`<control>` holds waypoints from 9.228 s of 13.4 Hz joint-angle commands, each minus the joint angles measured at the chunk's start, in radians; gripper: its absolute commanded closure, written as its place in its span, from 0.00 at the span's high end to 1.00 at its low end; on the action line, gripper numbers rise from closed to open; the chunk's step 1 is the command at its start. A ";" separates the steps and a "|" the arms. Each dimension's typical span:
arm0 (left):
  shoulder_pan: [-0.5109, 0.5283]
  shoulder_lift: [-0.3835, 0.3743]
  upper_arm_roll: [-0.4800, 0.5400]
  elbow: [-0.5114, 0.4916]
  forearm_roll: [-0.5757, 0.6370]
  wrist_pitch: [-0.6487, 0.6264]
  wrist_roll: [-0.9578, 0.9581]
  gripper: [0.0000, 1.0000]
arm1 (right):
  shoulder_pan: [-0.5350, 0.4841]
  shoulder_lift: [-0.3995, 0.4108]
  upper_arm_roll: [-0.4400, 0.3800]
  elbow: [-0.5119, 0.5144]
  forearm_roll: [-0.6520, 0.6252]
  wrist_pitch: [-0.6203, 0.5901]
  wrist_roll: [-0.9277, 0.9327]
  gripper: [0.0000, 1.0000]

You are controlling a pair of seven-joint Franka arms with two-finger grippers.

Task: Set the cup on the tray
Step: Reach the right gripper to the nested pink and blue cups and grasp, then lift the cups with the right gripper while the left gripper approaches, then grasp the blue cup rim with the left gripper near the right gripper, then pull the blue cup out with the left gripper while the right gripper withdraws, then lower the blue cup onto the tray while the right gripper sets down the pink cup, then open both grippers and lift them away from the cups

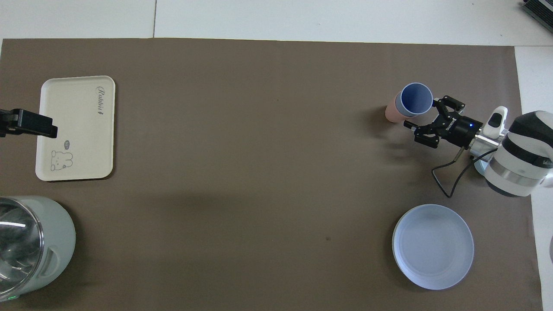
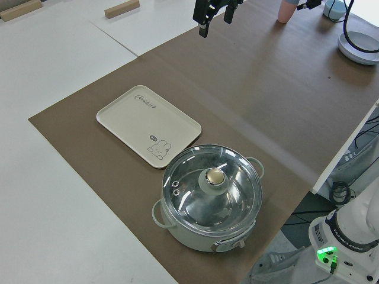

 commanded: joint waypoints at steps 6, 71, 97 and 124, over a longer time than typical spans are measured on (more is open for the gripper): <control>-0.011 -0.018 0.007 -0.019 0.000 0.016 0.011 1.00 | 0.037 0.001 0.004 -0.014 0.135 0.054 -0.089 1.00; -0.355 0.137 0.021 -0.034 -0.698 0.498 -0.195 0.00 | 0.632 -0.251 0.018 0.268 -1.463 -0.012 1.530 0.00; 0.255 0.273 0.030 -0.347 -0.129 0.961 0.174 0.00 | -0.035 0.082 0.015 0.112 0.092 -0.058 -0.110 0.00; -0.042 0.121 0.007 0.144 0.040 -0.014 -0.037 1.00 | -0.078 -0.195 0.009 0.046 -0.014 -0.107 0.286 1.00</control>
